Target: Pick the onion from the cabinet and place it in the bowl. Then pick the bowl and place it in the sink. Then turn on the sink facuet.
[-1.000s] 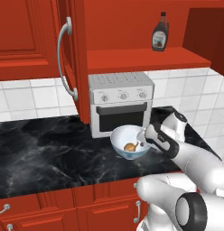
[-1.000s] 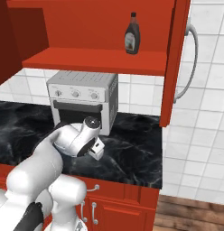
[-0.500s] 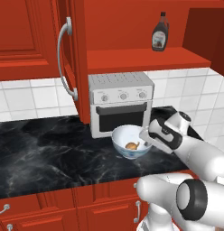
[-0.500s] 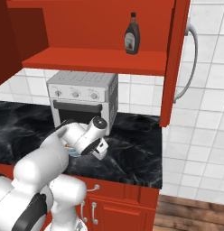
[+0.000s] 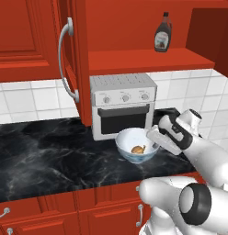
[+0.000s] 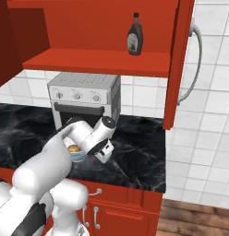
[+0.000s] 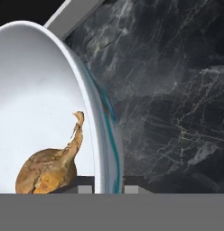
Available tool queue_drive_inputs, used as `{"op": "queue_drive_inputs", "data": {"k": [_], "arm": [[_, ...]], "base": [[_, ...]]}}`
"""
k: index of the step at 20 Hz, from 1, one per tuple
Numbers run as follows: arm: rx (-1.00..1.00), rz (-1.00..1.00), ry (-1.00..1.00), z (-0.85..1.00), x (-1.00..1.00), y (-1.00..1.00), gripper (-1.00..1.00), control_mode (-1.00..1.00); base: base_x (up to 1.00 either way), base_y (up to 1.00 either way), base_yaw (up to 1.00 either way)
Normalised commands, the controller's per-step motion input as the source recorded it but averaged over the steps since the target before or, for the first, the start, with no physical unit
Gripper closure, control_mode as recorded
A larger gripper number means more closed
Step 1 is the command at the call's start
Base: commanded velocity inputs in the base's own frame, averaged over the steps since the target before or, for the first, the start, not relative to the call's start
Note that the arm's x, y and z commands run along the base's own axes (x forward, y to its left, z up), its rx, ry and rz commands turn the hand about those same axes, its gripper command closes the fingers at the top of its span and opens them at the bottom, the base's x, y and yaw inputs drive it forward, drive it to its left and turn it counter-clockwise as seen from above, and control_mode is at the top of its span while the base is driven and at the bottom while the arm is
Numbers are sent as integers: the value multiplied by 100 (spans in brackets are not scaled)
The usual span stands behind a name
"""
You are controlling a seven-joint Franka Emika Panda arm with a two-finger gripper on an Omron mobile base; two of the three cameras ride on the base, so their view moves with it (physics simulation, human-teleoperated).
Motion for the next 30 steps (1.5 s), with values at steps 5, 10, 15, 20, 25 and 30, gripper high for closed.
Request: {"op": "queue_drive_inputs", "data": {"k": [5, 10, 15, 20, 25, 30], "arm": [[-5, -9, -25, 75, -78, 12, 100, -100], [-2, -21, -1, 79, -73, 16, 100, -100], [-2, -28, 0, 98, -65, 3, 100, -100], [0, -30, 2, 100, -52, -3, 100, -100], [0, -30, 2, 97, -44, -5, 100, -100], [1, -20, -7, 17, -23, -2, 100, -100]], "base": [[0, 0, 0], [0, 0, 0], [0, 0, 0], [0, 0, 0], [0, 0, 0], [0, 0, 0]]}}
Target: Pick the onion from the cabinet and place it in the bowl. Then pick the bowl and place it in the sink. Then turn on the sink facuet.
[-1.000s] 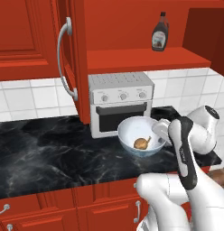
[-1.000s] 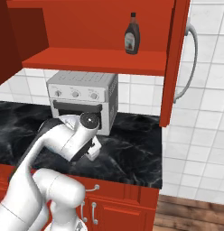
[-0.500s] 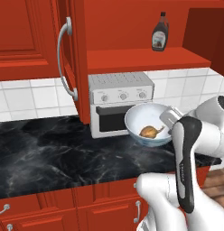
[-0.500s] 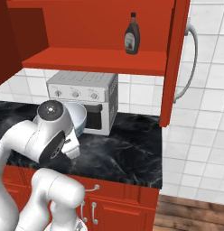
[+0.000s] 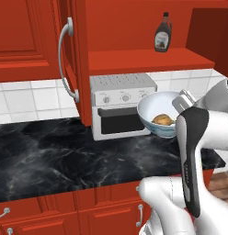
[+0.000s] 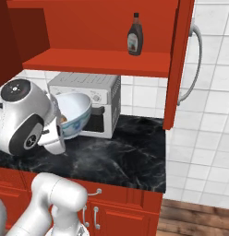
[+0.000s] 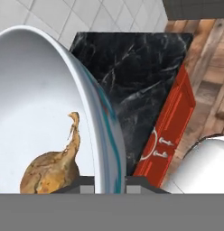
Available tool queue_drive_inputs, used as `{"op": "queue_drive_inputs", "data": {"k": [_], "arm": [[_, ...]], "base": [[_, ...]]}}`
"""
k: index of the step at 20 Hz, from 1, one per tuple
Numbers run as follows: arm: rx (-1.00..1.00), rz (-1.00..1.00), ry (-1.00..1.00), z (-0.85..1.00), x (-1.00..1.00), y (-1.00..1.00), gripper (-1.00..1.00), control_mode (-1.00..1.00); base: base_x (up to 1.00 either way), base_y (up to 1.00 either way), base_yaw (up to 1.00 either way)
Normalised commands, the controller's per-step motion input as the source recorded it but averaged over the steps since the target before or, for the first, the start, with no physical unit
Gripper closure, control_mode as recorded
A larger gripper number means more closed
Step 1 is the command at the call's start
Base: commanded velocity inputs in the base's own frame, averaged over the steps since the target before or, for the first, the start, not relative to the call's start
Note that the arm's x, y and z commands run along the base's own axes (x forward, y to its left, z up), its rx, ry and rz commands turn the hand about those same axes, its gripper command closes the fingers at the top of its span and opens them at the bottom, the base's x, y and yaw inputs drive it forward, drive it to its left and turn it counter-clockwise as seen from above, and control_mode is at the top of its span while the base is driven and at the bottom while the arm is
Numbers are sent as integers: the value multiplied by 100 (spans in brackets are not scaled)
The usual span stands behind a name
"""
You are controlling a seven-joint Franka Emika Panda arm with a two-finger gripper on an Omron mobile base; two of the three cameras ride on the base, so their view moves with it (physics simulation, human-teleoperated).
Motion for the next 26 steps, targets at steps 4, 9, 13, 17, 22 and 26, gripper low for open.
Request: {"op": "queue_drive_inputs", "data": {"k": [4, 9, 13, 17, 22, 26], "arm": [[0, -12, -6, 0, -39, 0, 100, -100], [3, -5, -1, 0, -41, 0, 100, -100], [0, 0, 0, 0, -9, 0, 100, -100], [0, 0, 0, 0, -1, 0, 100, 100], [0, 0, 0, 0, 0, 0, 100, 100], [0, 0, 0, 0, 0, 0, 100, 100]], "base": [[0, 0, 0], [0, 0, 0], [0, 0, 0], [-4, 0, 0], [-84, 0, 0], [-100, 0, -1]]}}
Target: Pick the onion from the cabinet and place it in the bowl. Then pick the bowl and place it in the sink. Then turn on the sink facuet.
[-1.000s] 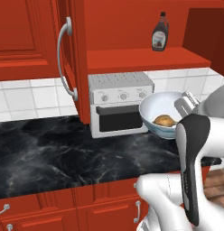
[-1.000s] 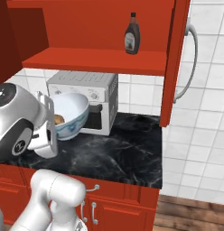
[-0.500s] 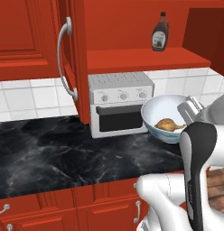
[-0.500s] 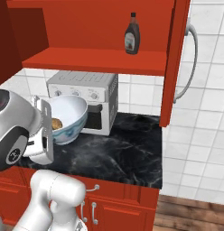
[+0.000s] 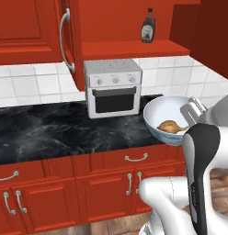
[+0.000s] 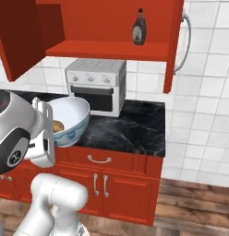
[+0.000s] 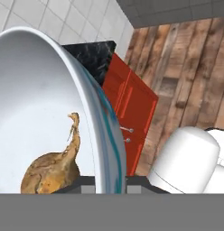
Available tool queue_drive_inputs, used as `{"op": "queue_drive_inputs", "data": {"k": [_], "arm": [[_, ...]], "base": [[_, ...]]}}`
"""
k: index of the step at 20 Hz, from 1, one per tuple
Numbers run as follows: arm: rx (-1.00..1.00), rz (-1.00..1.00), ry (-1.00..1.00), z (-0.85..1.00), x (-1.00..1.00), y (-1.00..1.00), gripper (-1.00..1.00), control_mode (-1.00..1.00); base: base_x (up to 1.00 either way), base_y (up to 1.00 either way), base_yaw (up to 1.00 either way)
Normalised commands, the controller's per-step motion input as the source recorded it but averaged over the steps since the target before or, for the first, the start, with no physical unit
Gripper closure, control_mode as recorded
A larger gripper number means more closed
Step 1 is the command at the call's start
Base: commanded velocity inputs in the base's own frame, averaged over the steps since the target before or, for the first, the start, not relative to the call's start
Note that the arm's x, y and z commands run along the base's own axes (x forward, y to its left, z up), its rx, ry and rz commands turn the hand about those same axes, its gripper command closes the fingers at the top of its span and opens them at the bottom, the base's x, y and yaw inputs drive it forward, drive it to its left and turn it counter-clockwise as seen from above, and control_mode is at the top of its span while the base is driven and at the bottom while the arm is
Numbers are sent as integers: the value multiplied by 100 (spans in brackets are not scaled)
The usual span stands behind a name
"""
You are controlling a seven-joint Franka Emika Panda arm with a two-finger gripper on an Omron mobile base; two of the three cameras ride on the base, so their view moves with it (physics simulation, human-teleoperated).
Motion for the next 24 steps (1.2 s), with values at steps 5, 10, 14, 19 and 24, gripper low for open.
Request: {"op": "queue_drive_inputs", "data": {"k": [5, 10, 14, 19, 24], "arm": [[0, 0, 0, 0, 0, 0, 100, 100], [0, 0, 0, 0, 0, 0, 100, 100], [0, 0, 0, 0, 0, 0, 100, 100], [0, 0, 0, 0, 0, 0, 100, 100], [0, 0, 0, 0, 0, 0, 100, 100]], "base": [[-88, 0, 0], [-18, 0, 43], [0, 0, 68], [0, 0, 77], [0, 0, 76]]}}
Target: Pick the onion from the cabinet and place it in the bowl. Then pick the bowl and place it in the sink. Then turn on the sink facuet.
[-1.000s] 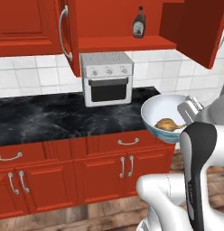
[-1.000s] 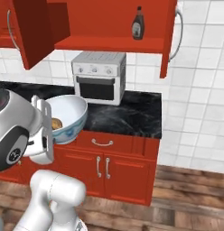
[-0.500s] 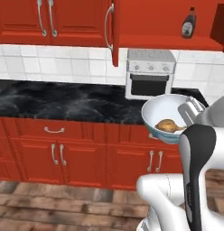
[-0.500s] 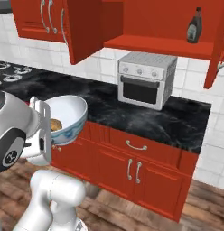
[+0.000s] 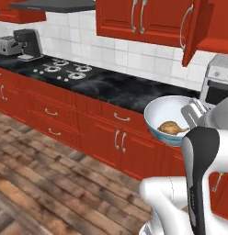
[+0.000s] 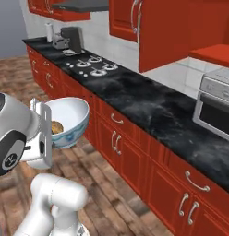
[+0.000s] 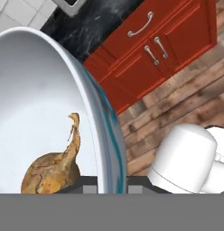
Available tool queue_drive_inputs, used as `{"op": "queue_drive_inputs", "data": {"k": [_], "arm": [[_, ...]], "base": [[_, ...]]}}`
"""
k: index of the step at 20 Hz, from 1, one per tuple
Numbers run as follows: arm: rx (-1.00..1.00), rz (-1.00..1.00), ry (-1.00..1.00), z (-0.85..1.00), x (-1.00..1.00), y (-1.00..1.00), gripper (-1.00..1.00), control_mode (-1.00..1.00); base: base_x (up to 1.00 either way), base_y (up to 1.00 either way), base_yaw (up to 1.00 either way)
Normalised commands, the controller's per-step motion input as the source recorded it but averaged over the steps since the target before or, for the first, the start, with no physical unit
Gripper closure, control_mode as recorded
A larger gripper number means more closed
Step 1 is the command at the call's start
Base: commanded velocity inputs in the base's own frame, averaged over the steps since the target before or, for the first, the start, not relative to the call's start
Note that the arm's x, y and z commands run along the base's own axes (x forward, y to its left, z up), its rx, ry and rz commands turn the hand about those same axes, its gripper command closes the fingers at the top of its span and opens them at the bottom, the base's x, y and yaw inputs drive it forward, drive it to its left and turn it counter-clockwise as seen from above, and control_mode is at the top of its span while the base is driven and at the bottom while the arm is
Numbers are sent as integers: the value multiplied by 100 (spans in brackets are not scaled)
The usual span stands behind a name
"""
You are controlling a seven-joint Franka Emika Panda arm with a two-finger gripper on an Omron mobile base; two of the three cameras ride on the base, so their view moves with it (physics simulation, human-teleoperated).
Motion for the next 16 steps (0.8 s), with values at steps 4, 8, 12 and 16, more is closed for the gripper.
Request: {"op": "queue_drive_inputs", "data": {"k": [4, 8, 12, 16], "arm": [[0, 0, 0, 0, 0, 0, 100, 100], [0, 0, 0, 0, 0, 0, 100, 100], [0, 0, 0, 0, 0, 0, 100, 100], [0, 0, 0, 0, 0, 0, 100, 100]], "base": [[7, 0, 69], [12, -1, 57], [47, 0, 42], [68, 1, 24]]}}
